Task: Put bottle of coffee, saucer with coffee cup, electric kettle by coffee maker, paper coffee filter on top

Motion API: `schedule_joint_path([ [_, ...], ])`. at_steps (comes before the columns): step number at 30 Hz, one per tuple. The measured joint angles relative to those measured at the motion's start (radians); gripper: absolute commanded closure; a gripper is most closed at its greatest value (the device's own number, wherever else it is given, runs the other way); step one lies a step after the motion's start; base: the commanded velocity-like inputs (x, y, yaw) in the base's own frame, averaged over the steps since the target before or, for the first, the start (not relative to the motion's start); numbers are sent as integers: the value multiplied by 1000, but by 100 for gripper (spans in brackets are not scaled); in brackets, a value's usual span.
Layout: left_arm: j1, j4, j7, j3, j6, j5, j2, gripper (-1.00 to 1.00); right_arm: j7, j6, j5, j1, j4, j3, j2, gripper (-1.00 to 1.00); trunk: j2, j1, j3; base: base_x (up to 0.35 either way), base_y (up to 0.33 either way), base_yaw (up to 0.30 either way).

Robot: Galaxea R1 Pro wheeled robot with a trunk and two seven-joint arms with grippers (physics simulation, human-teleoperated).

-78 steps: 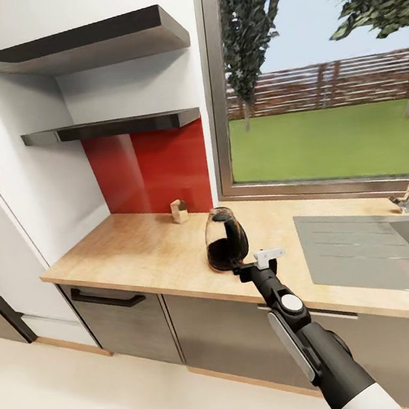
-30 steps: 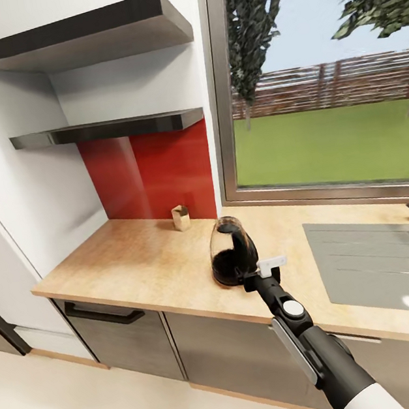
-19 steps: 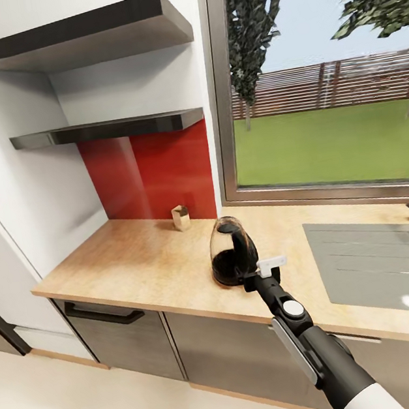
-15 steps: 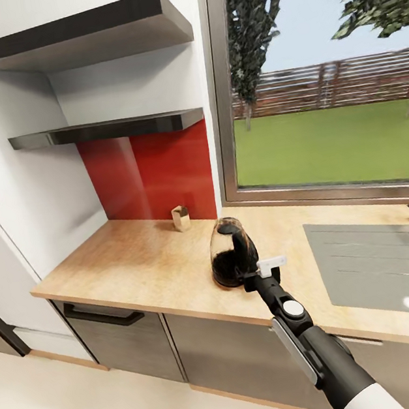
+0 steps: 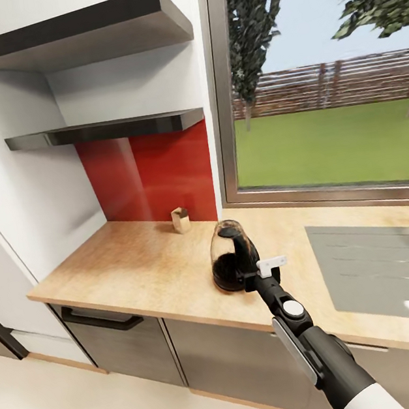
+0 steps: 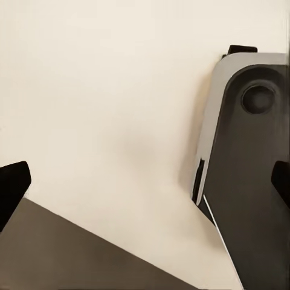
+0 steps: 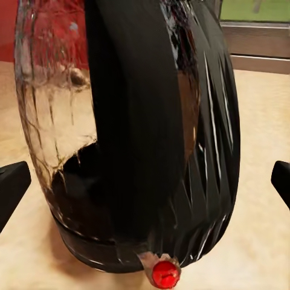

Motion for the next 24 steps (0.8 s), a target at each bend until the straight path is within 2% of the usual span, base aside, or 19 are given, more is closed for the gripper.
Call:
schedule_joint_path([
  [4,-3,-52,-1,0,-62,0,1,-100,0,0,0,0,0,0,0,-100,0,0,0,41,0,0],
  [8,-4,-66,-1,1,-121,-1,3,-100,0,0,1,0,1,0,0,-100,0,0,0,7,0,0],
  [10,-6,-69,-1,2,-140,-1,13,-100,0,0,0,0,1,0,0,-100,0,0,0,2,0,0],
  [14,-7,-70,-1,3,-152,0,27,-100,0,0,0,0,1,0,0,-100,0,0,0,0,0,0],
  [24,-6,-70,0,1,-156,0,32,-100,1,0,1,0,2,0,0,-100,0,0,0,2,0,0],
])
